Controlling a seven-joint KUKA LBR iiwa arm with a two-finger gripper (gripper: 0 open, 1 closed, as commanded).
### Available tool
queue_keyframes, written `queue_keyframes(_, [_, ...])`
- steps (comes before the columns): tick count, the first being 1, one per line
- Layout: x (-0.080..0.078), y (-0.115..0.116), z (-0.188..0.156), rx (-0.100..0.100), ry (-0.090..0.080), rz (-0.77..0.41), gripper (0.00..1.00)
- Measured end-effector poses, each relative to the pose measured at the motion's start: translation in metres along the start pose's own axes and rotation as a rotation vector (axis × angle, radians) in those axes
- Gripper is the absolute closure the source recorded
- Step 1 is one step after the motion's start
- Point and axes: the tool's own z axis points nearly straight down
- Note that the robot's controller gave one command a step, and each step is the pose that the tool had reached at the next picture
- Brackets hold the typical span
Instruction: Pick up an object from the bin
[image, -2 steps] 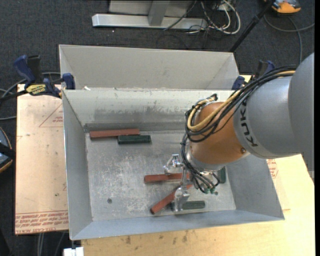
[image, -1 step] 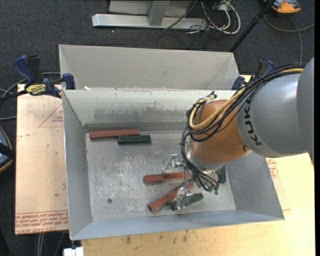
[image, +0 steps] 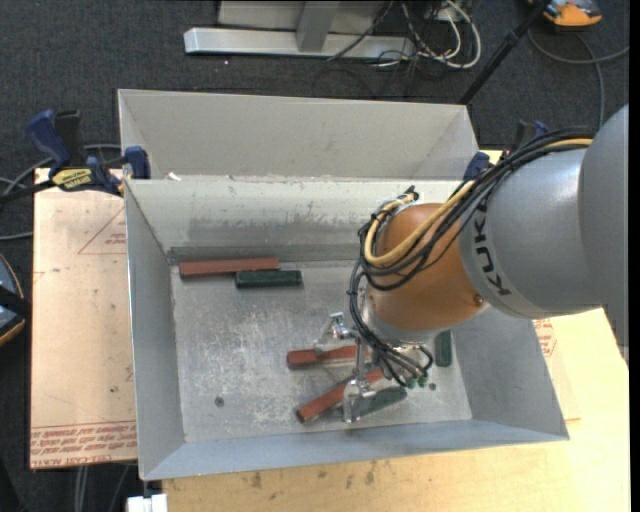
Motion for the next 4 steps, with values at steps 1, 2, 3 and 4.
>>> queue_keyframes(1, [-0.026, -0.013, 0.020, -0.005, -0.017, -0.100, 0.00])
queue_keyframes(2, [-0.017, -0.012, 0.019, 0.000, -0.008, -0.095, 1.00])
queue_keyframes(3, [-0.017, -0.012, 0.019, 0.000, -0.008, -0.095, 1.00])
queue_keyframes(4, [-0.016, -0.012, 0.017, -0.001, -0.004, -0.096, 1.00])
